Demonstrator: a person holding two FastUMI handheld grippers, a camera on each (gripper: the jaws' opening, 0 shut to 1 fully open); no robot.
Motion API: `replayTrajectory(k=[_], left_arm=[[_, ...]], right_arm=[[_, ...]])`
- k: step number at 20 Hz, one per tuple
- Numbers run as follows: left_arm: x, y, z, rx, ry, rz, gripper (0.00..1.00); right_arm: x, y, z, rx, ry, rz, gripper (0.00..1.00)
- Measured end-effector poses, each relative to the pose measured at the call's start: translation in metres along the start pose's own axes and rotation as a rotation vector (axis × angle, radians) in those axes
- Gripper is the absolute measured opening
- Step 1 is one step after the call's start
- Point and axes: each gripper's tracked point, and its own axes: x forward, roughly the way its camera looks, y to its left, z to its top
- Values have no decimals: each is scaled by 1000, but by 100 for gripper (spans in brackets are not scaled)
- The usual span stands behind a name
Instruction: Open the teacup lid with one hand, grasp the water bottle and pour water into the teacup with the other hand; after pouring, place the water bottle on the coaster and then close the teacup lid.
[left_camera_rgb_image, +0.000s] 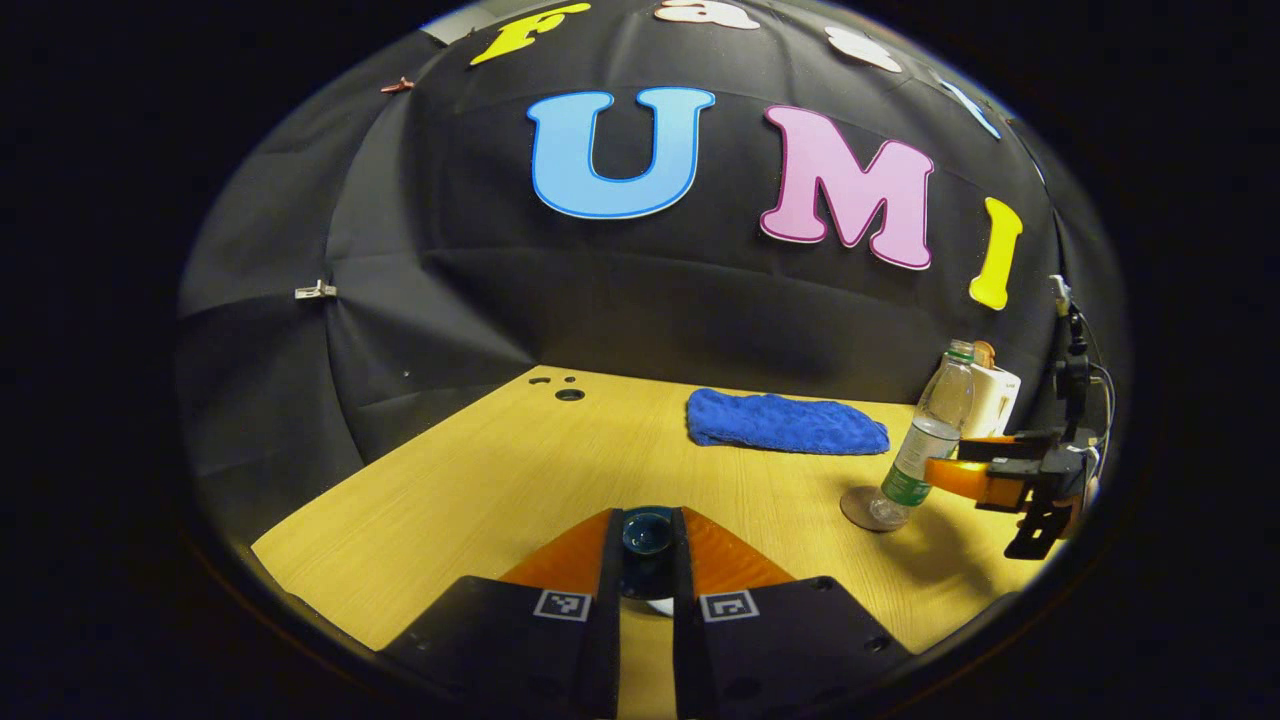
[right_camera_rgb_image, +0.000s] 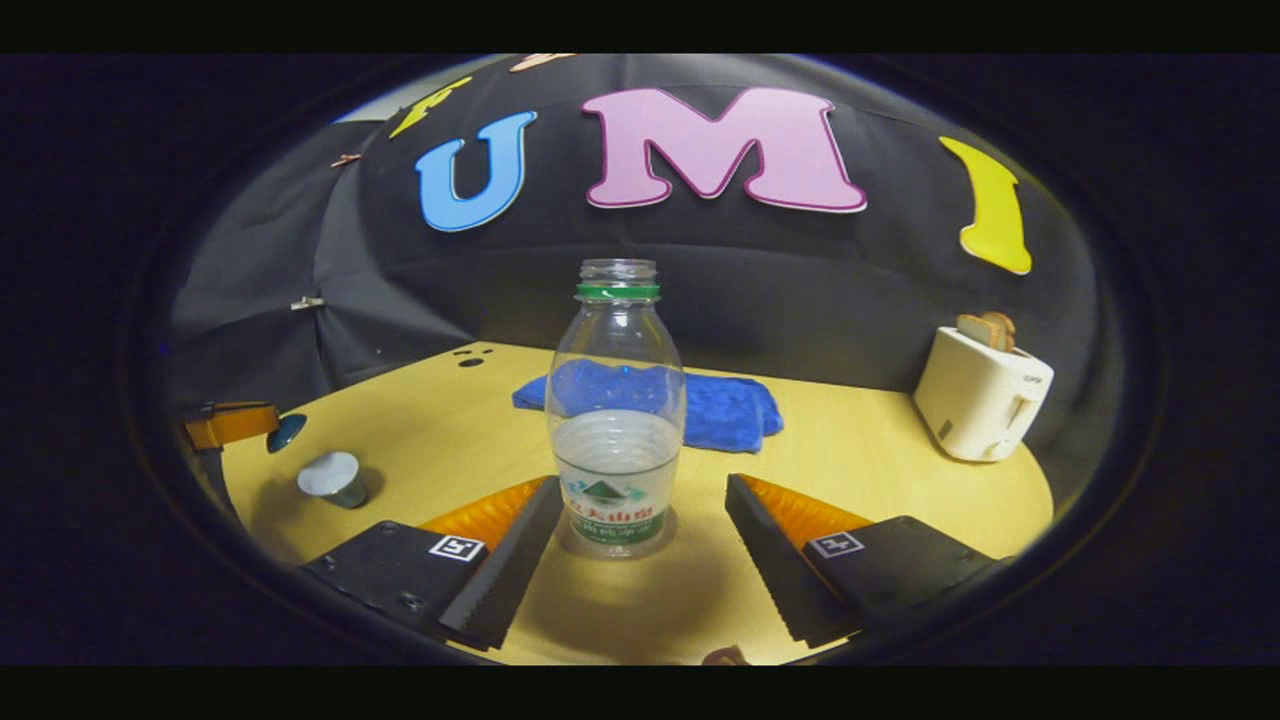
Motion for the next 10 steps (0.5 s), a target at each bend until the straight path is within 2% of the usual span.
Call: replayTrajectory(k=[1,5,6,7,10], left_arm=[[1,-1,-1,-1,0,-1,25],[4,-5,-10,1,8,-3,25],[5,-6,-11,-2,12,-3,25],[4,-8,-11,-6,13,-6,25],[6,-15,-12,-5,17,-14,25]], right_arm=[[-6,2,2,1,-13,11,100],[-2,15,-7,12,16,57,100],[0,18,-8,35,17,68,97],[0,20,-6,55,16,73,100],[-9,14,-12,78,22,52,100]])
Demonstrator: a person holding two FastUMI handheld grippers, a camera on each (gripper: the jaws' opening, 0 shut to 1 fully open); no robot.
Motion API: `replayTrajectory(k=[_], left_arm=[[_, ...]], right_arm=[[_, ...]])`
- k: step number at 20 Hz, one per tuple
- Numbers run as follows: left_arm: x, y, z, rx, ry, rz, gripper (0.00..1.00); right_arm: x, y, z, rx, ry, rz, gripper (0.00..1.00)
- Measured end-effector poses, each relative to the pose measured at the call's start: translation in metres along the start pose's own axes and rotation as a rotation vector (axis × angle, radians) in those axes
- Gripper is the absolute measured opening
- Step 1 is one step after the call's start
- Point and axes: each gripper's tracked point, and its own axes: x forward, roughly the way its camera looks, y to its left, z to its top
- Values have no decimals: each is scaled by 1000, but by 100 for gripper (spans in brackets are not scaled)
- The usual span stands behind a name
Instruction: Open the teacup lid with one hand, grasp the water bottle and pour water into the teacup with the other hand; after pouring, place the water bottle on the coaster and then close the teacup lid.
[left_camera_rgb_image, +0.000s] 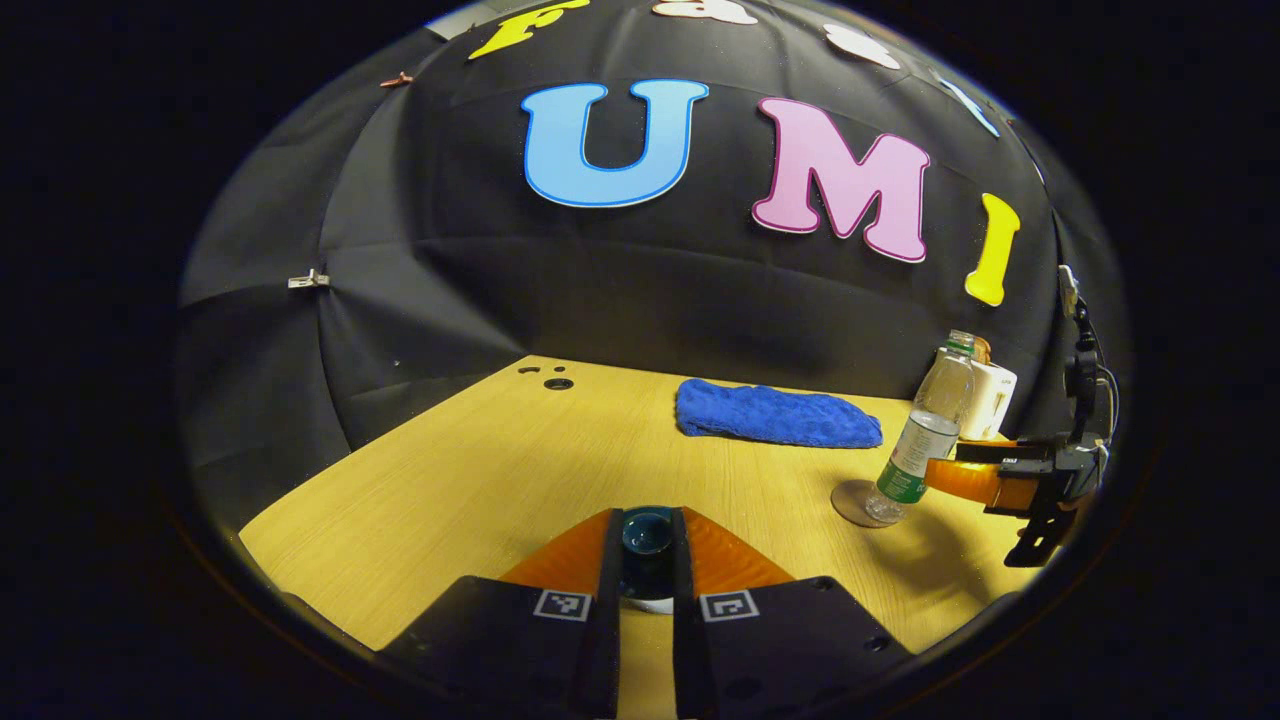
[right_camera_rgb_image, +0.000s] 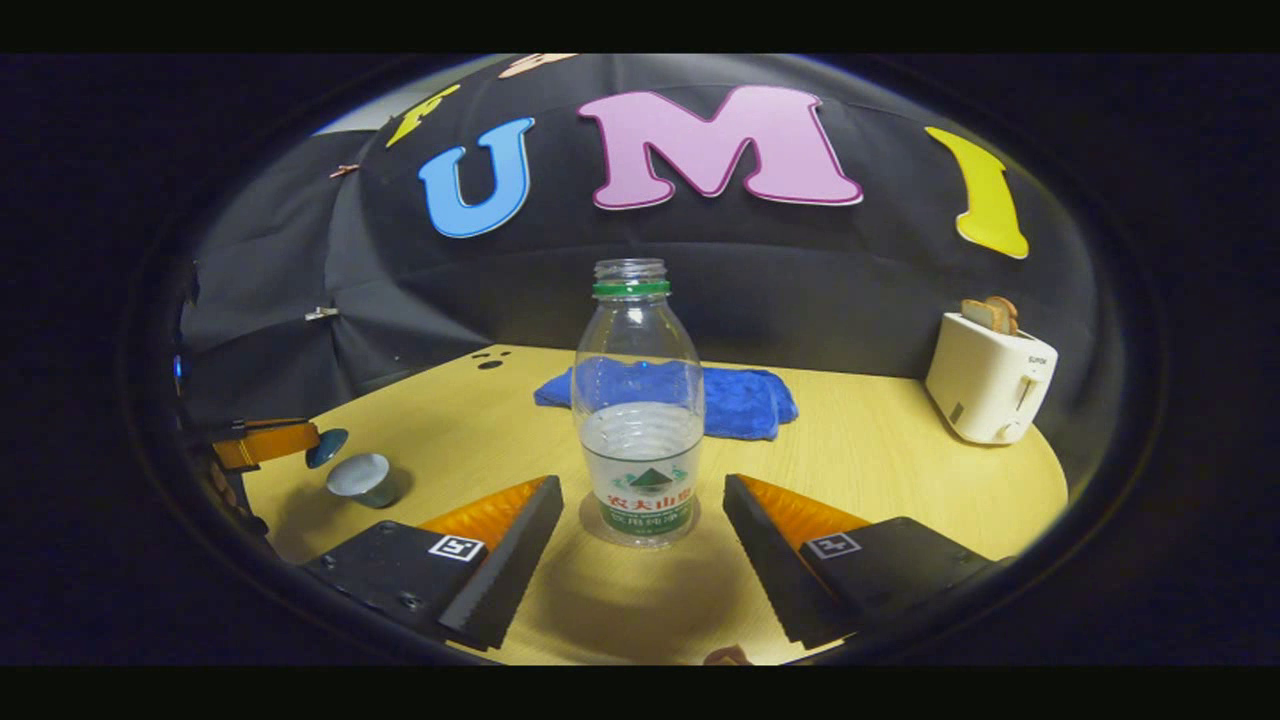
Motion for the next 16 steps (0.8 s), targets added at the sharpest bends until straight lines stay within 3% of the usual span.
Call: replayTrajectory(k=[7,8,11,16], left_arm=[[11,-16,-15,19,35,-21,25],[12,-16,-17,25,38,-20,25],[15,-17,-26,48,56,-12,22],[18,-18,-33,87,64,3,24]], right_arm=[[-35,-22,-23,32,41,-54,96],[-38,-24,-23,40,39,-59,99],[-44,-28,-25,48,44,-73,100],[-50,-25,-28,57,43,-71,100]])
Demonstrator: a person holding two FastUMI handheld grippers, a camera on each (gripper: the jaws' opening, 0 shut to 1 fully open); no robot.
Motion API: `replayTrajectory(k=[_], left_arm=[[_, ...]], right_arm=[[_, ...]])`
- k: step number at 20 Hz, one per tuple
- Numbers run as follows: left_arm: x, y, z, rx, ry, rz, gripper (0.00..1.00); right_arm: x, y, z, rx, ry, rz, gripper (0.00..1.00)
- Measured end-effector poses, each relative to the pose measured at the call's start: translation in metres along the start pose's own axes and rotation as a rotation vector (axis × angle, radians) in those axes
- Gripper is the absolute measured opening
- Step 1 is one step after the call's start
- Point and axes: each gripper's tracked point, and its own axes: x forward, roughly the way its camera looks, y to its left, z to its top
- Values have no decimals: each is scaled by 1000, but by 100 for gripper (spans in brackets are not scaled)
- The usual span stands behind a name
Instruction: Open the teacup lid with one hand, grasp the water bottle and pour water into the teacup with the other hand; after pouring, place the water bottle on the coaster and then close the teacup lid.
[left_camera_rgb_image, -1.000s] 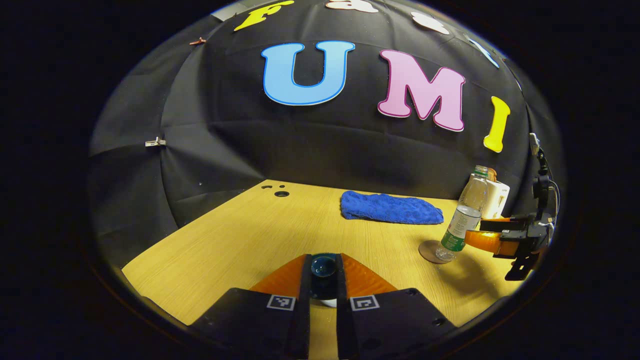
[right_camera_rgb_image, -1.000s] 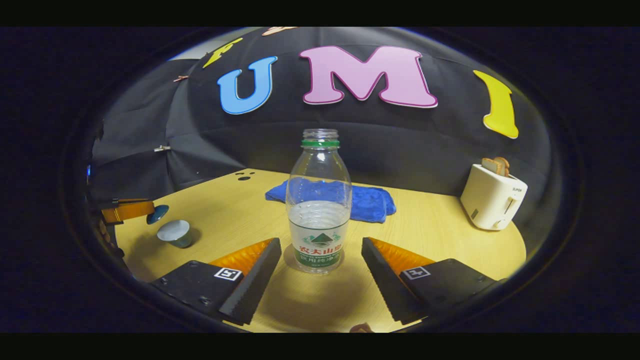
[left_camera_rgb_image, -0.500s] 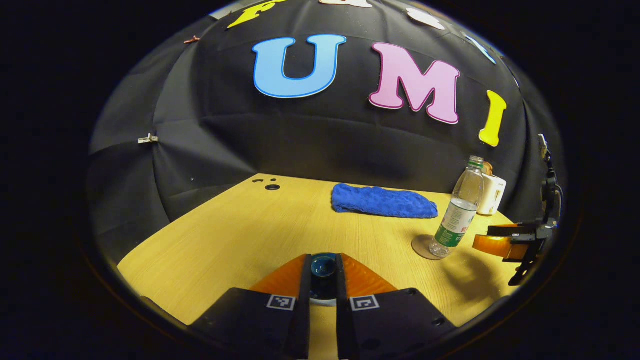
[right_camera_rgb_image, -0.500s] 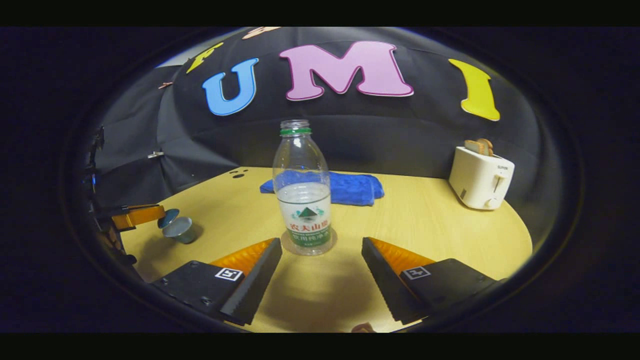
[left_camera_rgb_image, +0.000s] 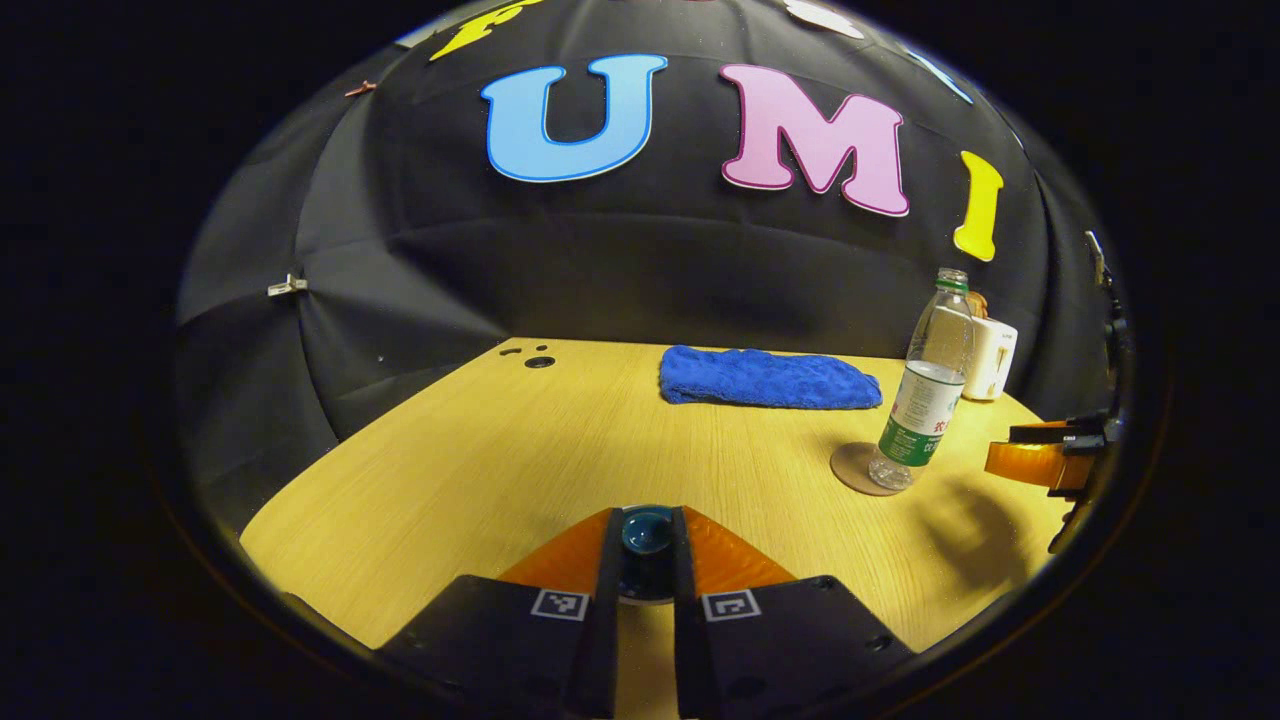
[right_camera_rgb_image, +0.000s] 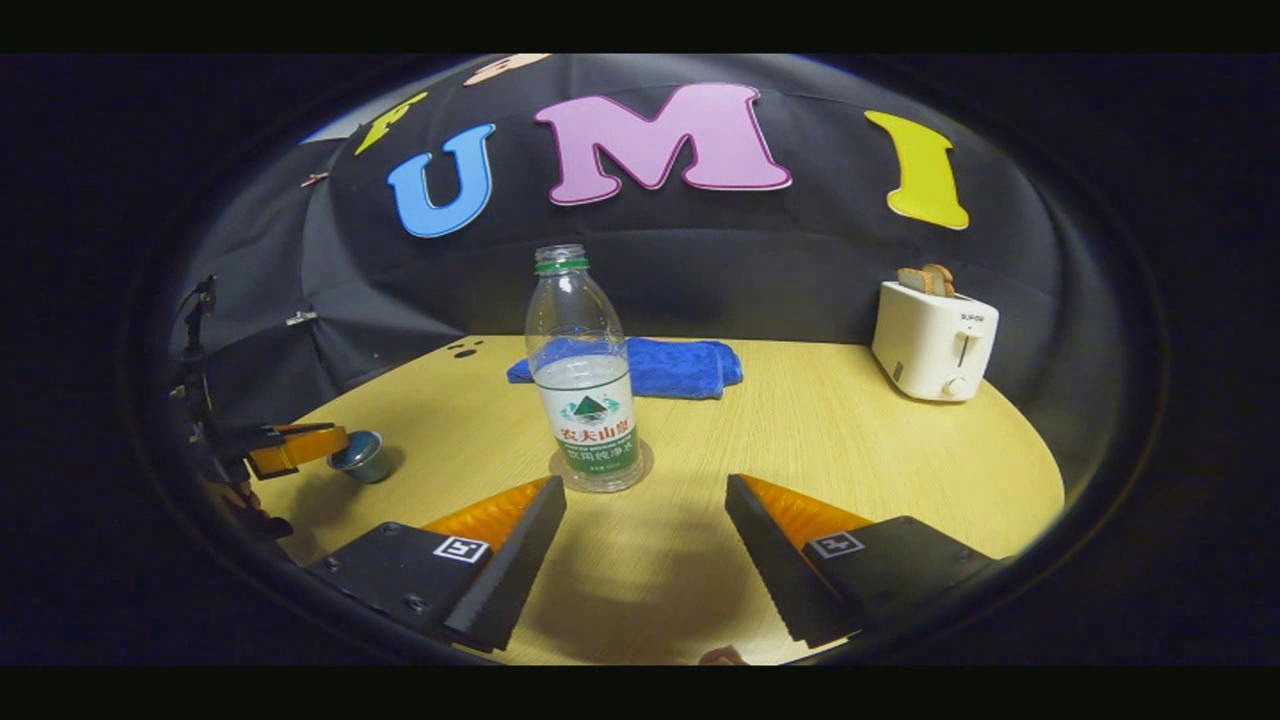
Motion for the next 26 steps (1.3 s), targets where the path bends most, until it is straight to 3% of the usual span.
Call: replayTrajectory(k=[7,11,14,19,26], left_arm=[[1,-1,-2,46,6,16,34],[-16,4,18,49,-42,34,86],[-39,7,47,68,-76,57,98],[-109,0,130,63,-193,84,97],[-194,-30,221,7,-291,22,97]], right_arm=[[-7,8,1,19,-1,22,99],[-20,3,12,8,-13,14,99],[-39,-1,38,-21,-35,-7,99],[-87,-5,96,-77,-109,-42,99],[-158,10,154,-88,-185,-65,99]])
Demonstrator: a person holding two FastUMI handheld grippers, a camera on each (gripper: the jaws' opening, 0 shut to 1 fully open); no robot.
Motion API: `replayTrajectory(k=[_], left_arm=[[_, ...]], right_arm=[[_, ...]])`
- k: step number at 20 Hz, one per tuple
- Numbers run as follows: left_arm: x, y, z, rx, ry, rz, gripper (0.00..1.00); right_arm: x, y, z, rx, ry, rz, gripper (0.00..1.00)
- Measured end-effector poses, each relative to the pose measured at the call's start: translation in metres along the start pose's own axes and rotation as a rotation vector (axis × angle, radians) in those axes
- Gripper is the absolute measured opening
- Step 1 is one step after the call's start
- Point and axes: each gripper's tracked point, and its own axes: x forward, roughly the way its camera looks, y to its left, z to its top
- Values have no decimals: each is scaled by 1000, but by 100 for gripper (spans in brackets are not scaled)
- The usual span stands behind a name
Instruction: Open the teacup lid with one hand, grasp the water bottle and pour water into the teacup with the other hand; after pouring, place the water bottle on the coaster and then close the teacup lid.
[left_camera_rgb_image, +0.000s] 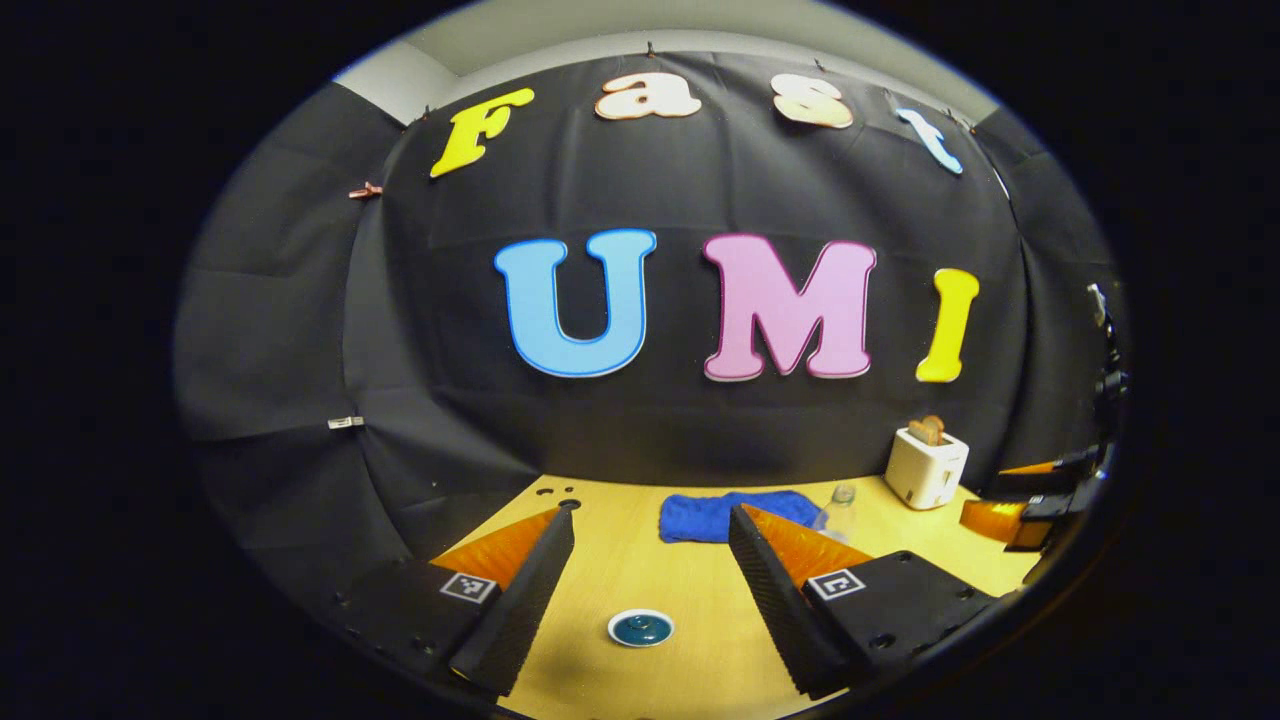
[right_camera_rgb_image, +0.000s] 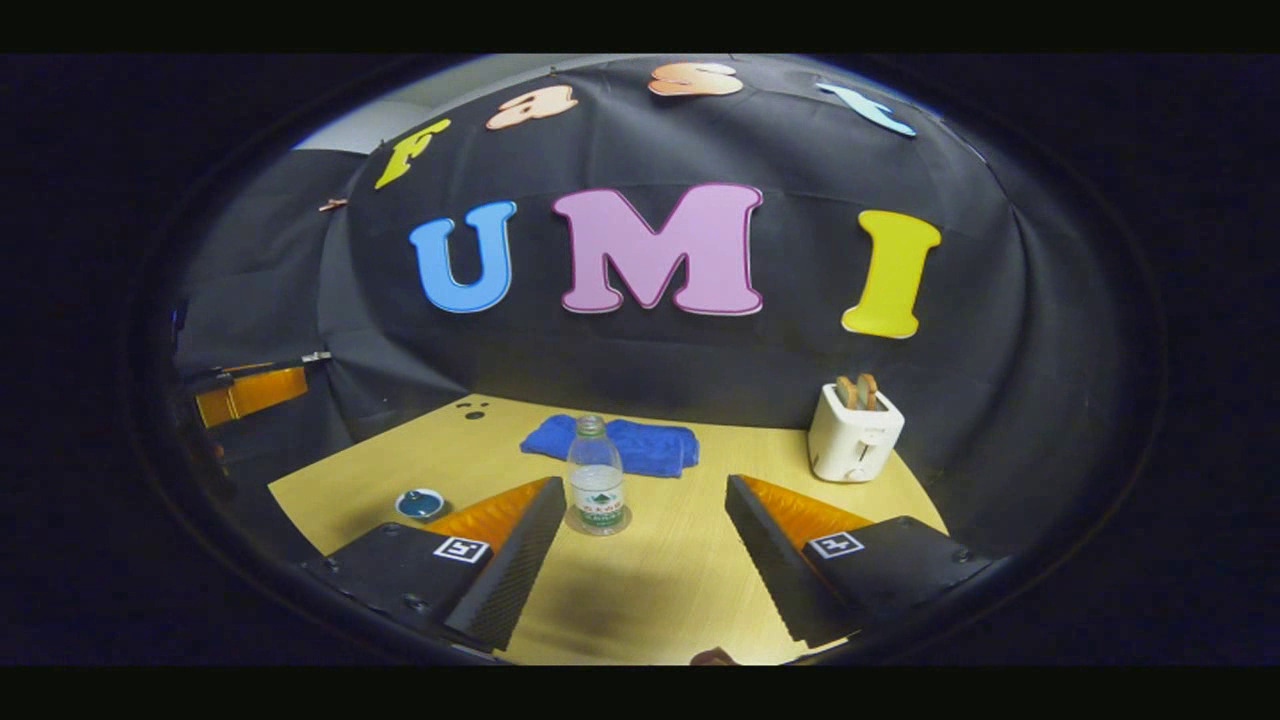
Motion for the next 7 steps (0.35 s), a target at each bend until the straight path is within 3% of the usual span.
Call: replayTrajectory(k=[7], left_arm=[[-23,-15,40,-41,-53,-113,97]], right_arm=[[-47,-4,58,11,-115,-109,100]])
